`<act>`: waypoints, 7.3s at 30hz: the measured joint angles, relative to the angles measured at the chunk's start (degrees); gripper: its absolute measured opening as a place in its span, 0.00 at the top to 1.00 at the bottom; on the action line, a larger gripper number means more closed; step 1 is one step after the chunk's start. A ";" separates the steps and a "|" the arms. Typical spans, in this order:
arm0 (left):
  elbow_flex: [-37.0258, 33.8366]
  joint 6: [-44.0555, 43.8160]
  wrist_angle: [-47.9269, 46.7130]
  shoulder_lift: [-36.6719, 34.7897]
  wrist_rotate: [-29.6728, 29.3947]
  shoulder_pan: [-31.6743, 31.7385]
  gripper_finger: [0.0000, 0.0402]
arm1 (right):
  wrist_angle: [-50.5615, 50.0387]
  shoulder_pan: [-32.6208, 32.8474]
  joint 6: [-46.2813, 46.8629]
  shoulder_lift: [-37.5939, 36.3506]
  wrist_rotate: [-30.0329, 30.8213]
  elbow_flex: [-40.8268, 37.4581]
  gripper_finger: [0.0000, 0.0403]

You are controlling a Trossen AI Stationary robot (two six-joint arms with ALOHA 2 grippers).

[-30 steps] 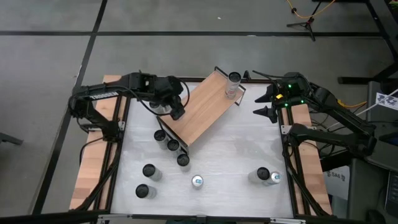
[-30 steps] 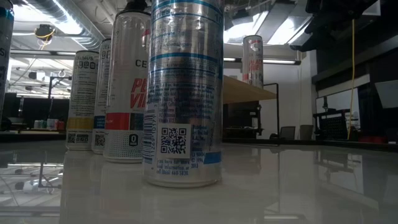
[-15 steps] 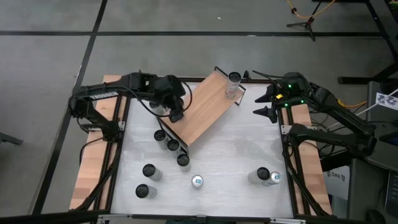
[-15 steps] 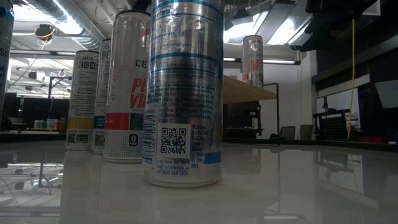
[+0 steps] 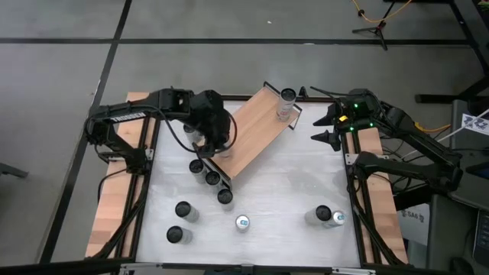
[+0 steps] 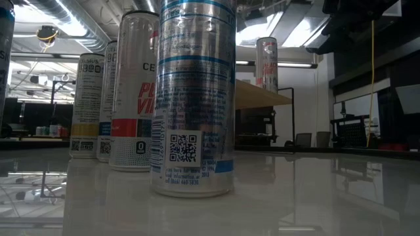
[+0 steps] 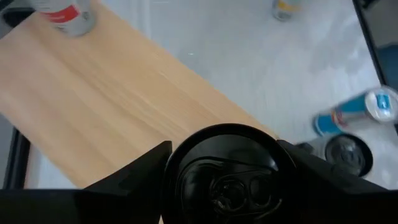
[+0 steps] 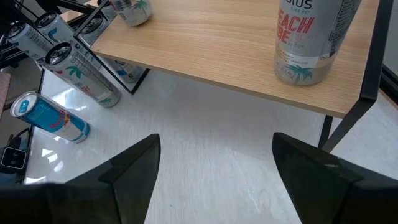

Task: Place canned beverage on shelf
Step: Put the white-pink soda can on the shelf aligned with the other white-pink soda can

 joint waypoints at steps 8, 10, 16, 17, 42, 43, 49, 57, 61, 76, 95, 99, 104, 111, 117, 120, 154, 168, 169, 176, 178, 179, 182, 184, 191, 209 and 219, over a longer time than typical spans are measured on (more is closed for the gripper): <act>0.00 4.12 -2.81 0.00 1.34 0.82 0.38 | 0.00 0.01 0.01 0.00 0.00 0.00 0.24; 0.00 4.12 -2.62 0.00 0.47 0.78 0.38 | 0.00 0.02 0.00 0.00 0.00 0.00 0.24; 0.00 4.04 -2.27 0.00 -1.76 0.78 0.35 | 0.00 0.01 0.01 0.00 0.00 0.00 0.24; 0.00 4.01 -2.23 0.00 -2.31 0.78 0.34 | 0.00 0.00 0.01 0.00 0.00 0.00 0.24; 0.07 3.83 -2.10 -0.11 -5.75 0.65 0.15 | 0.00 0.01 0.01 0.00 0.00 0.00 0.24; 0.07 3.70 -2.10 -0.11 -6.20 0.65 0.14 | 0.01 0.01 0.02 0.00 0.00 0.00 0.24; 0.07 3.69 -2.13 -0.11 -7.07 0.65 0.10 | 0.00 0.00 0.02 0.00 0.00 0.00 0.24; 0.07 -1.79 -2.19 -0.11 -7.10 0.65 0.10 | 0.02 0.00 0.00 0.00 0.00 0.00 0.24; 0.07 -6.84 -2.22 -0.11 -7.13 0.65 0.10 | 0.00 0.02 0.00 0.00 0.00 0.00 0.24; 0.07 -28.73 -2.53 -0.11 -9.57 0.65 0.10 | 0.02 0.02 0.02 0.00 0.00 0.00 0.24; 0.07 -36.68 -2.72 -0.09 -9.77 0.65 0.10 | 0.00 0.00 0.00 0.00 0.00 0.00 0.24; 0.07 -40.09 -3.16 -0.09 -9.88 0.65 0.10 | 0.01 0.01 0.00 0.00 0.00 0.00 0.24; 0.07 -45.15 -4.29 -0.09 -10.07 0.63 0.10 | 0.00 0.02 0.00 0.00 0.00 0.00 0.24; 0.07 -49.00 -4.42 -0.04 -10.09 0.63 0.12 | 0.00 0.01 0.00 0.00 0.01 0.00 0.24; 0.07 -51.00 -4.42 -0.04 -10.09 0.65 0.13 | 0.00 0.00 0.00 0.00 0.00 0.00 0.24; 0.07 -51.72 -4.42 -0.04 -10.09 0.63 0.13 | 0.00 0.01 0.00 0.00 0.00 0.00 0.24; 0.04 -19.62 -1.97 0.00 -2.06 0.67 0.31 | 0.00 0.00 0.00 0.00 0.00 0.00 0.24; 0.04 -4.74 -1.89 0.00 3.97 0.71 0.31 | 0.00 0.02 -0.01 0.00 0.02 0.00 0.24; 0.04 -4.59 -1.94 0.00 3.91 0.71 0.31 | 0.00 0.01 0.00 0.00 0.02 0.00 0.24; 0.04 -4.91 -2.56 0.00 2.17 0.71 0.31 | 0.00 0.02 -0.02 0.00 0.00 0.00 0.24; 0.04 -5.15 -2.56 0.00 2.00 0.71 0.31 | 0.00 0.00 0.00 0.00 0.00 0.00 0.24; 0.04 -5.15 -2.56 0.00 1.97 0.71 0.31 | 0.02 0.00 0.00 0.00 0.00 0.00 0.24; 0.04 -5.16 -2.58 0.00 1.93 0.71 0.30 | 0.02 0.00 -0.02 0.00 0.01 0.00 0.24; 0.04 -5.17 -2.56 0.00 1.93 0.71 0.29 | 0.02 0.00 -0.02 0.00 0.02 0.00 0.24; 0.04 -5.21 -2.35 0.00 1.76 0.71 0.26 | 0.02 0.01 -0.01 0.00 0.02 0.00 0.24; 0.04 -5.29 -2.34 -0.11 0.07 0.67 0.24 | 0.02 0.02 0.00 0.00 0.02 0.00 0.24; 0.07 -8.10 -1.67 -0.11 -1.07 0.19 0.21 | 0.02 0.00 0.00 0.00 0.02 0.00 0.24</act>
